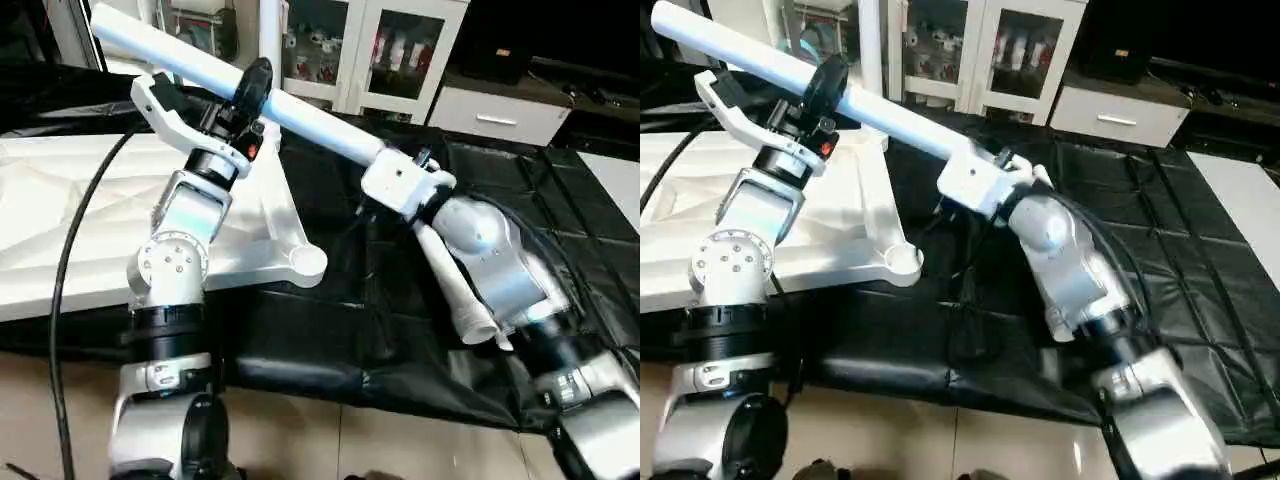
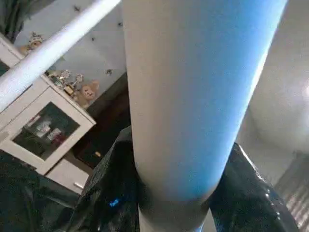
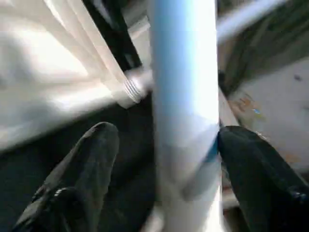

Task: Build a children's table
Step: Pick table leg

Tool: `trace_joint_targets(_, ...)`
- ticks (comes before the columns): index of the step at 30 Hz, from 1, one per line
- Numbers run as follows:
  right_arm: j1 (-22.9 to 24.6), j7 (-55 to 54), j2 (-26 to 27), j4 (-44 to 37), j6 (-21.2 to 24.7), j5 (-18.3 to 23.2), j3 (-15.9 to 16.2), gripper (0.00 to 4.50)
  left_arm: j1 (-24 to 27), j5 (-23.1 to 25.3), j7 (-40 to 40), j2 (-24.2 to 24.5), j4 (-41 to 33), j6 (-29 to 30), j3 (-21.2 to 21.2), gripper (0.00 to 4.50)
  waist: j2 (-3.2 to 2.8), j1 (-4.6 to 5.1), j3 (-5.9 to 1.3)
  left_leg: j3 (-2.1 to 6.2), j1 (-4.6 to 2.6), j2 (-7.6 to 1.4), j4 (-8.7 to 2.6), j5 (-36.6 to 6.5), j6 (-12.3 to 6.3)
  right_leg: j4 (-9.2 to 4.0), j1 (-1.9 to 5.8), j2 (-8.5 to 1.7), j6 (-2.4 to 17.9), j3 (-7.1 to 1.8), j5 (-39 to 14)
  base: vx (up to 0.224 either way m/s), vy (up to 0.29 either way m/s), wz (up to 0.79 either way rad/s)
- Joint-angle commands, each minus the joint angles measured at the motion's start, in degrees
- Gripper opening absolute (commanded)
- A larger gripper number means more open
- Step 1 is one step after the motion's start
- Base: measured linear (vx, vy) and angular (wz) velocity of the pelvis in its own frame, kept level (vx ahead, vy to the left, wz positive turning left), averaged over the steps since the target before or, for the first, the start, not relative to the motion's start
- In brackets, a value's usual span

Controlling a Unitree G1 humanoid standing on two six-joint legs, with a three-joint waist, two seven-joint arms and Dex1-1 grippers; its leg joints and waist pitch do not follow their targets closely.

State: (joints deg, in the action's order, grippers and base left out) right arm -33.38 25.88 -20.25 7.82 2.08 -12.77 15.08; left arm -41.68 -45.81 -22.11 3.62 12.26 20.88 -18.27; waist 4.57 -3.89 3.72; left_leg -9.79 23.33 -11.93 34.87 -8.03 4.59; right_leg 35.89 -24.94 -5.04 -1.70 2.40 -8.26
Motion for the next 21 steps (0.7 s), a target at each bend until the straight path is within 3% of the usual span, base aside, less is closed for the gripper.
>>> trace_joint_targets(1, 3.8, 4.1, -1.6, -7.1, 1.9, 7.4, -5.2, 3.88, -2.2, 1.1, -4.9, 2.1, -0.3, -0.1, 2.1, 1.6, -1.32, -0.3, -4.58, 0.1, -1.9, -0.38, -4.5, -24.3, 1.09, -4.72, 2.88, -1.09, 7.6, -1.13, -16.5, 0.0, 0.0, 0.0)
trace_joint_targets(6, 8.3, 6.9, -4.0, -14.6, 5.0, 14.3, -11.4, 4.22, -2.0, -0.5, -15.3, 8.1, -1.5, 4.7, 4.4, 1.6, -1.54, -0.69, -4.27, -0.07, -2.28, -0.38, -4.61, -25.7, 2.04, -4.69, 2.5, -1.08, 8.4, -1.25, -18.5, 0.0, 0.0, 0.0)
trace_joint_targets(8, 9.3, 8.4, -4.0, -16.6, 8.4, 20.5, -15.9, 4.25, -2.3, -1.8, -19.3, 10.5, -2.2, 6.9, 4.9, 1.6, -1.74, -0.62, -4.18, -0.02, -2.41, -0.24, -4.59, -27.5, 2.3, -4.97, 2.36, -1.11, 8.2, -1.17, -21.1, 0.0, 0.0, 0.0)
trace_joint_targets(10, 9.0, 8.7, -4.3, -15.4, 10.4, 23.1, -19.1, 4.25, -2.5, -2.4, -22.7, 12.5, -2.8, 9.5, 6.0, 1.6, -1.82, -0.81, -4.24, 0.11, -2.61, -0.22, -4.5, -28.5, 2.77, -5.06, 2.1, -1.29, 7.9, -1.07, -23.5, 0.0, 0.0, 0.0)
trace_joint_targets(11, 9.0, 8.7, -4.3, -15.4, 10.4, 23.1, -19.1, 4.25, -2.5, -2.4, -22.7, 12.5, -2.8, 9.5, 6.0, 1.6, -1.86, -0.83, -4.17, 0.1, -2.54, -0.22, -4.54, -28.6, 2.89, -5.17, 2.04, -1.22, 7.9, -1.05, -23.8, 0.0, 0.0, 0.0)
trace_joint_targets(12, 8.5, 9.4, -4.8, -13.9, 12.7, 26.0, -21.8, 4.25, -2.7, -2.2, -25.9, 14.5, -2.9, 11.2, 7.7, 1.6, -1.89, -0.88, -4.1, 0.06, -2.5, -0.16, -4.54, -28.6, 3.17, -5.33, 2.04, -1.24, 7.7, -1.0, -24.4, 0.0, 0.0, 0.0)
trace_joint_targets(14, 8.2, 10.0, -4.8, -13.3, 15.6, 28.9, -23.5, 4.25, -2.8, -2.0, -27.7, 15.5, -2.8, 11.9, 8.6, 1.6, -2.02, -0.88, -4.08, 0.16, -2.44, -0.11, -4.57, -28.7, 3.36, -5.44, 2.08, -1.28, 7.3, -0.91, -25.7, 0.0, 0.0, 0.0)
trace_joint_targets(15, 8.0, 13.6, -6.1, -12.5, 23.5, 37.4, -26.7, 4.25, -4.1, -2.3, -31.2, 17.6, -1.7, 14.2, 9.5, 1.6, -2.05, -0.76, -4.19, 0.08, -2.83, 0.06, -4.39, -29.2, 2.91, -5.61, 1.99, -1.08, 7.3, -0.86, -25.9, 0.0, 0.0, 0.0)
trace_joint_targets(17, 8.6, 18.6, -8.1, -11.8, 28.4, 43.1, -27.8, 4.25, -5.3, -3.5, -32.7, 18.6, -0.8, 17.0, 9.5, 1.6, -2.18, -0.96, -4.14, 0.24, -2.65, 0.0, -4.42, -29.1, 2.91, -5.45, 2.22, -1.11, 7.5, -0.76, -25.4, 0.0, 0.0, 0.0)
trace_joint_targets(21, 9.5, 29.1, -12.9, -10.9, 40.2, 52.8, -28.4, 4.25, -8.5, -8.0, -35.5, 20.2, 0.3, 23.9, 8.7, 1.6, -1.66, -1.27, -4.17, 0.09, -2.25, 0.1, -4.21, -27.2, 2.48, -5.36, 2.65, -1.38, 8.5, -0.66, -25.7, 0.0, 0.0, 0.0)
